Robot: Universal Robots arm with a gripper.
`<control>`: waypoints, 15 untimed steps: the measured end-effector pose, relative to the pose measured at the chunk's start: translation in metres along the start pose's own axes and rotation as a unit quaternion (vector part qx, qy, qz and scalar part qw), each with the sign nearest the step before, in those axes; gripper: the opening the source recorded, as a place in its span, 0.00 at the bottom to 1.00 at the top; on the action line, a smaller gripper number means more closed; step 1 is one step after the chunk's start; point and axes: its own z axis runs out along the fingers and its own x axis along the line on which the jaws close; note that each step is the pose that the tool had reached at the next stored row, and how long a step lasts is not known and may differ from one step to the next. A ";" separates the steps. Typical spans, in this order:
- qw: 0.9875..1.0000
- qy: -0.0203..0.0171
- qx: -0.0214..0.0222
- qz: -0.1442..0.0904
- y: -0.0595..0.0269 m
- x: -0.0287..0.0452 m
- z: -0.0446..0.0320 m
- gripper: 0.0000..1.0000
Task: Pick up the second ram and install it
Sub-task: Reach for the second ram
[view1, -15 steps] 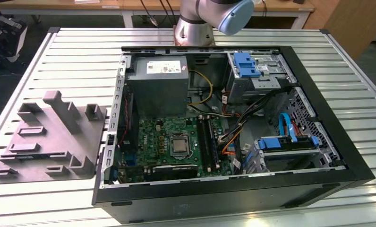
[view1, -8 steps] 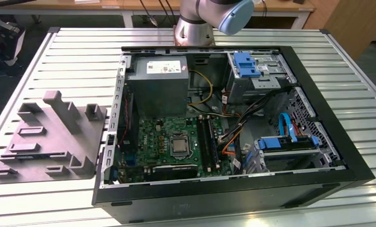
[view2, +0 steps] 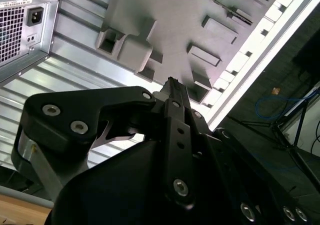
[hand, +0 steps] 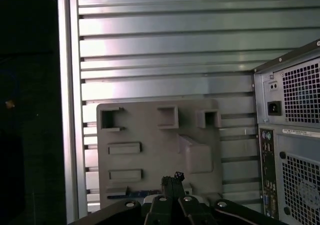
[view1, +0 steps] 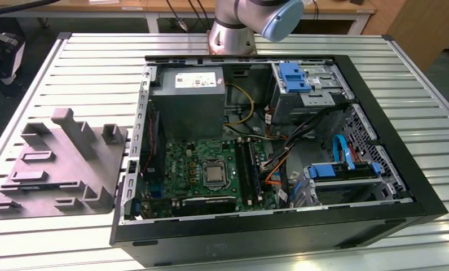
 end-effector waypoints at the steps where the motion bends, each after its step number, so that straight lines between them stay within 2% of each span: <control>1: 1.000 0.000 0.000 0.000 -0.0012 0.0006 0.0003 0.10; 15: 1.000 0.000 0.000 0.000 -0.0190 0.0089 0.0043 0.10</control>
